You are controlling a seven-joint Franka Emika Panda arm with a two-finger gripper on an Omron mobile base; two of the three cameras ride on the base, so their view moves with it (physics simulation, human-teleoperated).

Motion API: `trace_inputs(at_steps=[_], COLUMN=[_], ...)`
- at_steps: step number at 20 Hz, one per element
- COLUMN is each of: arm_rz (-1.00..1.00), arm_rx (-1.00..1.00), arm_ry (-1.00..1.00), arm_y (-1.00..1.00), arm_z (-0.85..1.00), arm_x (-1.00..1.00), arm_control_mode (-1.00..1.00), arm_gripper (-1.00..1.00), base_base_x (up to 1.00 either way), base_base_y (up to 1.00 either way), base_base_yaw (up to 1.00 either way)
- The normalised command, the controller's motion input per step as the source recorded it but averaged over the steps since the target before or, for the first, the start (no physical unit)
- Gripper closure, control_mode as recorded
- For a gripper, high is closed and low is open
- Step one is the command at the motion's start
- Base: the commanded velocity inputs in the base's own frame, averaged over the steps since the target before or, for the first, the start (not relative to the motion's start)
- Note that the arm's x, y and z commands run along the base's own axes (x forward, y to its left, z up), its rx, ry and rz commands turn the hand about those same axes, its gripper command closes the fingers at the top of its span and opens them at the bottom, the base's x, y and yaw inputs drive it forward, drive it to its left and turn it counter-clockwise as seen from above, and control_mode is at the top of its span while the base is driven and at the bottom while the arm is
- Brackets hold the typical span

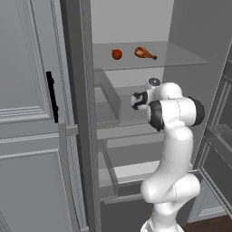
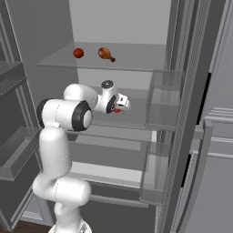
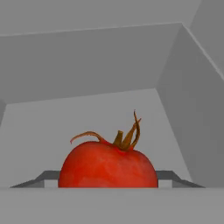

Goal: Place one tomato and one chicken drumstick in each tupperware on the nearby counter, to pack two identical lunches.

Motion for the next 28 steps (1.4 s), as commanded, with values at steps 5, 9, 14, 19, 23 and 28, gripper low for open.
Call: trace_inputs(at_steps=[5,9,14,19,23,28], arm_rz=[0.00,0.00,0.04,0.12,0.10,0.01], arm_rx=[0.00,0.00,0.00,0.00,0.00,0.00], arm_ry=[-0.16,-0.24,-0.19,-0.02,0.04,0.08], arm_y=[0.00,0.00,0.03,0.19,0.21,0.06], arm_z=[0.01,0.21,0.53,0.93,0.93,0.26], arm_x=[-1.00,-1.00,-1.00,-1.00,-1.00,-1.00], arm_control_mode=[-1.00,-1.00,-1.00,-1.00,-1.00,-1.00], arm_gripper=[1.00,1.00,1.00,1.00,1.00,1.00], base_base_x=[0.00,0.00,0.00,0.00,0.00,0.00], base_base_y=[0.00,0.00,0.00,0.00,0.00,0.00], base_base_yaw=[0.00,0.00,0.00,0.00,0.00,0.00])
